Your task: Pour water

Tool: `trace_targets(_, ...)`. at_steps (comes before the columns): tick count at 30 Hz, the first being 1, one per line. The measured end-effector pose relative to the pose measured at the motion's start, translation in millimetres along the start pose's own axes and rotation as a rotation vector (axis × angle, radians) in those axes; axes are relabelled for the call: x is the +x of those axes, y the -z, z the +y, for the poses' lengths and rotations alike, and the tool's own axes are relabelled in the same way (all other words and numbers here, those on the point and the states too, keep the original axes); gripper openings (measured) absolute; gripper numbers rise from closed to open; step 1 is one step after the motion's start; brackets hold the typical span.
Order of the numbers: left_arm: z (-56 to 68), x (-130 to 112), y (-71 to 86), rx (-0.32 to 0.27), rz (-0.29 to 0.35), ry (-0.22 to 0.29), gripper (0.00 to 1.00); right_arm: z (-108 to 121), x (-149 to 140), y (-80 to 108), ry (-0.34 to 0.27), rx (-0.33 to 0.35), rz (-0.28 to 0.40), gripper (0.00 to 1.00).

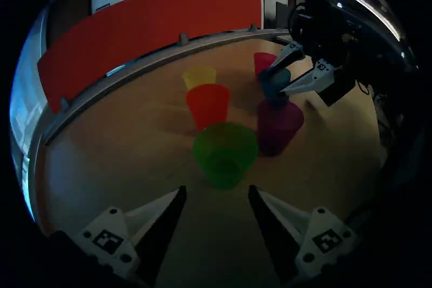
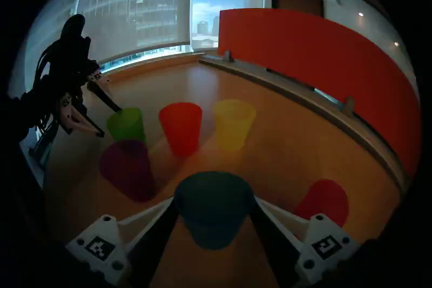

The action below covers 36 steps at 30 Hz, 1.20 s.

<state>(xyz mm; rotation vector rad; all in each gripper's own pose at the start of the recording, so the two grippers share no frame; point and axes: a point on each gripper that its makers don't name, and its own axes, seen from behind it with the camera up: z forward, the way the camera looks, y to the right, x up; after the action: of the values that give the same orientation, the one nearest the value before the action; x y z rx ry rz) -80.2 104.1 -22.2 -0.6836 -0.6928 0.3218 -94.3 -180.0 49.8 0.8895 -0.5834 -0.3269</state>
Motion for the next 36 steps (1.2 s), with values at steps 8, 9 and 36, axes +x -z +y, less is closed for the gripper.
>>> trace_targets(8, 0.8, -1, 5.4, 0.008, 0.003, 0.005, 0.85, -1, -7, 8.4, 0.002, -0.008, -0.007, 0.91)
trace_targets(9, 0.7, -1, 5.8, 0.010, 0.003, 0.006, 0.85, -2, -8, 9.7, 0.000, -0.009, -0.008, 0.91)
trace_targets(36, -3.7, -1, 18.7, 0.046, 0.032, 0.045, 0.85, -1, -24, 33.0, -0.049, -0.031, -0.021, 1.00)
